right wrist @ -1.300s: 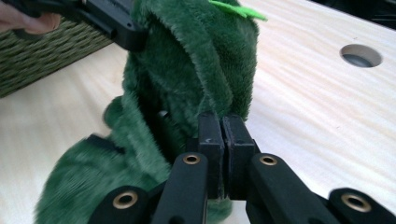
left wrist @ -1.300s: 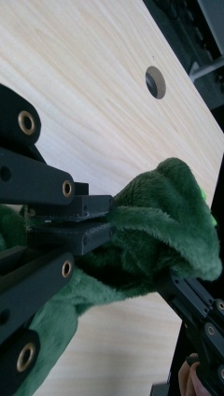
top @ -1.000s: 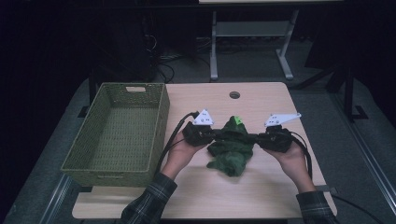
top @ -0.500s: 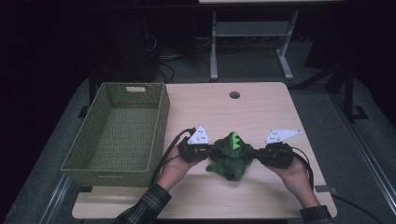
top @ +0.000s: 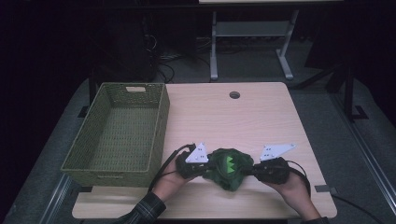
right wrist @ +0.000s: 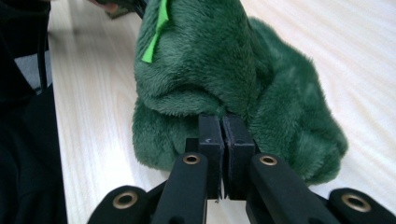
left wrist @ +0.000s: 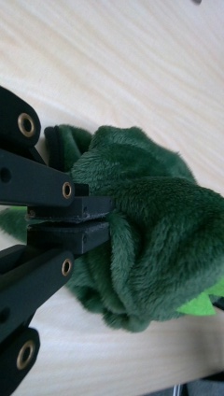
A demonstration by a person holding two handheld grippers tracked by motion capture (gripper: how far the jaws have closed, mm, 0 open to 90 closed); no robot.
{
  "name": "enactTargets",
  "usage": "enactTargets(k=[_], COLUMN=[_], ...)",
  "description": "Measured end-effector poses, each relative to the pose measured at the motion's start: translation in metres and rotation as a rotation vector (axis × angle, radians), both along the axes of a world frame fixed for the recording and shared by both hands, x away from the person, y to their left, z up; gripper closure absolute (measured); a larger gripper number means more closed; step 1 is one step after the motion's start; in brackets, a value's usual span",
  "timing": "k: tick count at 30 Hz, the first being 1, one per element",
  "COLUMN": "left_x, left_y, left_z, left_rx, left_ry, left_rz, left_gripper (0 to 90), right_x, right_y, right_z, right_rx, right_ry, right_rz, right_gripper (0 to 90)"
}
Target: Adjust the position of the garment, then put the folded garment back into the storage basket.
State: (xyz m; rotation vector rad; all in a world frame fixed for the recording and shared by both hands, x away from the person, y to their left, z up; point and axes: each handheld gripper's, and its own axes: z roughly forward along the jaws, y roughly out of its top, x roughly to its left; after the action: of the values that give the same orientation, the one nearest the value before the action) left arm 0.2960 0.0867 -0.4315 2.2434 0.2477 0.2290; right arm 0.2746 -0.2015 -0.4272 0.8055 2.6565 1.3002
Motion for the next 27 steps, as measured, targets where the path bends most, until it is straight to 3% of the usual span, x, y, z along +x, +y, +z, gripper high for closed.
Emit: enactTargets(k=[5,17,21,27], left_x=[-0.006,-0.012,-0.008,0.008], left_y=[0.000,-0.007,-0.009,-0.015], left_z=[-0.013,-0.026,-0.028,-0.027], left_rx=[0.043,0.135,0.127,0.162], left_ry=[0.028,0.045,0.055,0.004], left_rz=[-0.035,-0.100,-0.088,-0.040], left_gripper=[87.3,87.9,88.1,88.1], right_x=[-0.005,-0.010,-0.005,0.011], right_y=[0.005,0.014,0.015,0.015], right_z=[-0.007,-0.033,-0.036,-0.037], right_rx=[-0.009,-0.128,-0.146,-0.159], right_ry=[0.026,0.117,0.101,0.056], right_rz=[0.038,0.073,0.067,0.000], right_gripper=[87.5,87.7,88.1,88.4])
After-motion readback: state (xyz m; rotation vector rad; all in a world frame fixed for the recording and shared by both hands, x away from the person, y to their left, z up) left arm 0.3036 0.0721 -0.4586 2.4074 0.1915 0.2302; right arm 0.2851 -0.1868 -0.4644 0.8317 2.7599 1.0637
